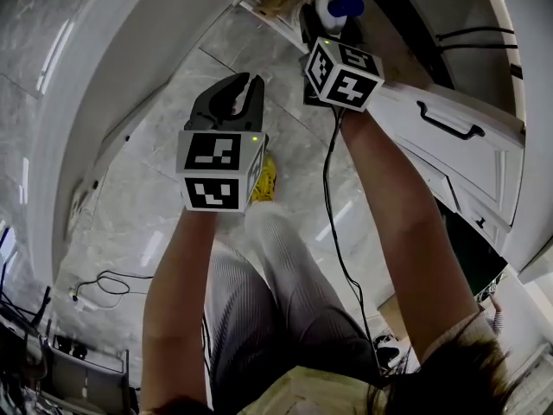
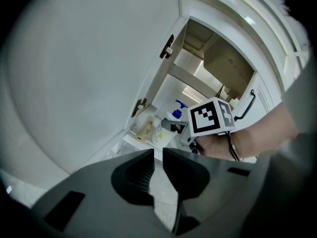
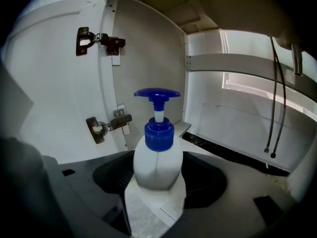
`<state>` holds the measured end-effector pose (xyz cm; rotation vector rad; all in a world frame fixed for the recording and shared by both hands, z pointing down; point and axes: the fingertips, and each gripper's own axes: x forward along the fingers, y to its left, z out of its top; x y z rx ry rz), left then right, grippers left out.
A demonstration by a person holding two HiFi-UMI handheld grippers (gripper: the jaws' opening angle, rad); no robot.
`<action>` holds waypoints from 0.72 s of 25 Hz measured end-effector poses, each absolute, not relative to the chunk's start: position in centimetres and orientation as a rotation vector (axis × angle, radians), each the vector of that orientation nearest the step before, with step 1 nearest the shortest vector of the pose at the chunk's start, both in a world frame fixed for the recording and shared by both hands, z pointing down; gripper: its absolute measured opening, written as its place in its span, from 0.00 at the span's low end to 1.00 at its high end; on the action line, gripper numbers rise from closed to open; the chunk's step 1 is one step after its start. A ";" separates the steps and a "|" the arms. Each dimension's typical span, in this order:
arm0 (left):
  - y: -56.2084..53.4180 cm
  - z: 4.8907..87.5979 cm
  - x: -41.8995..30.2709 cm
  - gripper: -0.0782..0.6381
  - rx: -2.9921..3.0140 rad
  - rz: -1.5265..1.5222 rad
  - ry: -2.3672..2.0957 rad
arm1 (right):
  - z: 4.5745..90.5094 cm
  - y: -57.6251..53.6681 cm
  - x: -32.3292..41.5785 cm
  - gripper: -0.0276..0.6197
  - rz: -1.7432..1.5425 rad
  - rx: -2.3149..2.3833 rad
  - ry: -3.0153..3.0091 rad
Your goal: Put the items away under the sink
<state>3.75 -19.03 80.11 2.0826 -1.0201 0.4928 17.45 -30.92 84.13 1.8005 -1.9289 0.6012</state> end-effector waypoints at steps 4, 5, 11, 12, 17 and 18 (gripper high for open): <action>-18.7 78.9 3.2 0.22 2.092 0.480 -1.028 | 83.5 -30.0 17.7 0.48 0.615 1.831 -1.904; -18.5 78.8 3.0 0.22 2.093 0.488 -1.024 | 83.2 -29.7 17.7 0.48 0.619 1.841 -1.898; -17.7 77.2 2.0 0.22 2.095 0.514 -1.020 | 81.5 -27.9 18.0 0.48 0.681 1.905 -1.875; -17.5 76.8 2.0 0.22 2.095 0.517 -1.019 | 81.1 -27.6 18.0 0.48 0.690 1.907 -1.872; -15.7 74.7 2.3 0.22 2.088 0.535 -0.999 | 79.2 -25.4 17.6 0.48 0.723 1.890 -1.859; -15.4 74.3 2.3 0.22 2.088 0.537 -0.994 | 78.8 -25.0 17.4 0.48 0.737 1.885 -1.860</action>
